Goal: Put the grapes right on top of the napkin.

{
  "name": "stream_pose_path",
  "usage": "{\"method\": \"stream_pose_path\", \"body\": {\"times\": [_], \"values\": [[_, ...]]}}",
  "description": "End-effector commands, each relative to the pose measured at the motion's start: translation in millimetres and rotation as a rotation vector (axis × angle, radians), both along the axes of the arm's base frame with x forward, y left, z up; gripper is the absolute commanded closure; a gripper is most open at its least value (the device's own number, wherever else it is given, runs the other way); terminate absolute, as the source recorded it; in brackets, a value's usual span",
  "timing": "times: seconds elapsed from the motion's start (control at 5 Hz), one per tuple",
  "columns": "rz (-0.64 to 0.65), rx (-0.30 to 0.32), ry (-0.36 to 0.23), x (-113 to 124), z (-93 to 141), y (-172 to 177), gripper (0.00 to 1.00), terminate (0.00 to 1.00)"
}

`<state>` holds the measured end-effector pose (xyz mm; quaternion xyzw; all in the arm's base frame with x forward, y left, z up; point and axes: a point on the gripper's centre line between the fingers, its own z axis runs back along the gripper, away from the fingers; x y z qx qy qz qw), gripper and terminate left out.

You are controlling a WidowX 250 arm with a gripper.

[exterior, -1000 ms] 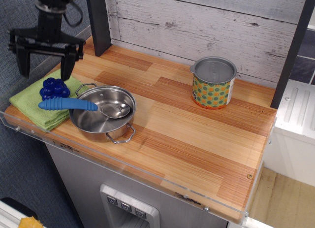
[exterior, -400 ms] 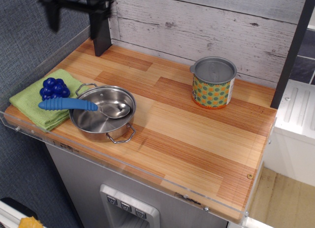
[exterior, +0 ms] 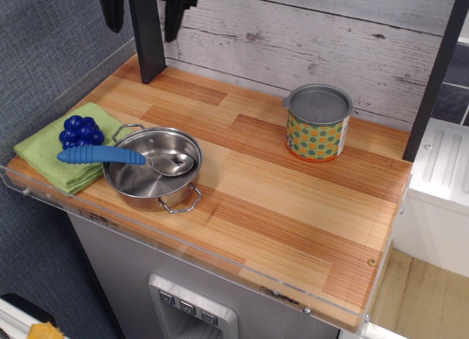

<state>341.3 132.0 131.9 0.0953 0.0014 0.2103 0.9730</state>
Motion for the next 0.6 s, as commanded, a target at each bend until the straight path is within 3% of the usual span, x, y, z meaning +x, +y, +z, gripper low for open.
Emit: {"method": "stream_pose_path", "body": {"times": [0.0, 0.2, 0.4], "values": [[-0.142, -0.043, -0.091, -14.9, 52.4, -73.9, 0.0, 0.0], [-0.142, -0.043, -0.091, -14.9, 52.4, -73.9, 0.0, 0.0], [-0.142, -0.043, -0.091, -14.9, 52.4, -73.9, 0.0, 1.0]]}}
